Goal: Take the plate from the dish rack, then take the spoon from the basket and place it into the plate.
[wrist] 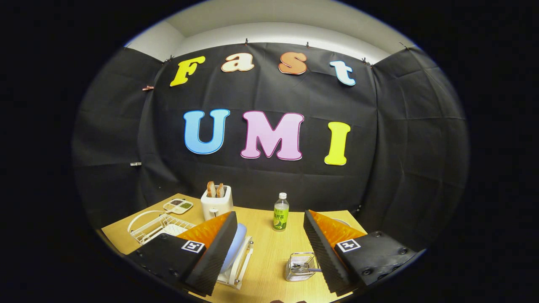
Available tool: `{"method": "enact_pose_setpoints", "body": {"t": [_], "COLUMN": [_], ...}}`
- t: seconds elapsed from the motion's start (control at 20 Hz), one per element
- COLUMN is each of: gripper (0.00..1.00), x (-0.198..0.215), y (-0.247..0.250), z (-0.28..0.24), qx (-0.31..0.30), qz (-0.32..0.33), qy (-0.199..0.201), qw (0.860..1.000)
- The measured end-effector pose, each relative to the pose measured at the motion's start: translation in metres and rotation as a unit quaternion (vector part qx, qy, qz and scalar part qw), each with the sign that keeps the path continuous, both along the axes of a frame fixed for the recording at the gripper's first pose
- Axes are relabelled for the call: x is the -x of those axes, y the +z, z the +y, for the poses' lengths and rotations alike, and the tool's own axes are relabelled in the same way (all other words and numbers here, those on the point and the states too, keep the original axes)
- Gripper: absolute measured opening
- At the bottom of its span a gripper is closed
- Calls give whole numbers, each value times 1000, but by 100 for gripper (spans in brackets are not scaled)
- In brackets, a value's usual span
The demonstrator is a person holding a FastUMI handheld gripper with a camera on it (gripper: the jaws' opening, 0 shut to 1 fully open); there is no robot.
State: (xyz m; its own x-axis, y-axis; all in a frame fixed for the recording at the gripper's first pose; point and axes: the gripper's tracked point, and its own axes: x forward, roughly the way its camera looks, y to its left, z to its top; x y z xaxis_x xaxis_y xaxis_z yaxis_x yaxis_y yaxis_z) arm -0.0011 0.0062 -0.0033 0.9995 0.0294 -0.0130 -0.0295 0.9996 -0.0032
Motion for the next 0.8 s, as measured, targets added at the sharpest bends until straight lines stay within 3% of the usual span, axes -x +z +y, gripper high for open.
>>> {"method": "enact_pose_setpoints", "body": {"t": [0.8], "gripper": [97], "x": [-6], "y": [-9], "z": [16], "qx": [-4], "qz": [28], "qy": [15], "qw": [999]}}
